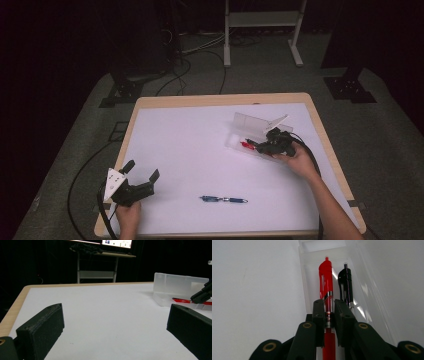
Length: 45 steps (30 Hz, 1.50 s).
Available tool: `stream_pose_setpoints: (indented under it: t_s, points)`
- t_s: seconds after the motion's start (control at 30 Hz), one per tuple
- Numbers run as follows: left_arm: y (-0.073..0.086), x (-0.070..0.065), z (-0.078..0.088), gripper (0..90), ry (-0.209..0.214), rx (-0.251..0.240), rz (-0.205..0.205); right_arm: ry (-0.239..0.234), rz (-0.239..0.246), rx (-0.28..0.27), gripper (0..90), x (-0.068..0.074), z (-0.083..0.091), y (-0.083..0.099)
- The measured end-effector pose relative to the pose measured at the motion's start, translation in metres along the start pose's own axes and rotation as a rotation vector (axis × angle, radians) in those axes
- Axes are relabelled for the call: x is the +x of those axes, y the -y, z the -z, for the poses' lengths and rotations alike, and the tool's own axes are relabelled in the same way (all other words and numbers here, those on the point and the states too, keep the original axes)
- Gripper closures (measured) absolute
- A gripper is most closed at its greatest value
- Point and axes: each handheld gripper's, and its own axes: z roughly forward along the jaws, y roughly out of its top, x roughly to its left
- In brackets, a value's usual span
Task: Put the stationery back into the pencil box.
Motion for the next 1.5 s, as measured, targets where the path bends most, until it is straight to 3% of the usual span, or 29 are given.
stream_pose_setpoints:
  t_s: [0.53,0.87,1.17,1.5]
  points:
    - [0.0,0.0,0.0,0.4,0.0,-0.001,-0.001,-0.005,-0.018,-0.001,77.1,-0.001,-0.002,0.001]
    - [0.0,0.0,0.0,0.3,0.0,-0.002,0.002,-0.011,-0.018,-0.05,70.5,0.002,0.012,0.002]
    - [0.0,0.0,0.0,0.4,-0.001,0.004,0.0,-0.034,0.022,-0.096,60.0,0.023,0.027,-0.001]
    - [0.0,0.0,0.0,0.4,-0.001,0.005,-0.002,-0.081,0.092,-0.106,53.5,0.062,0.034,-0.003]
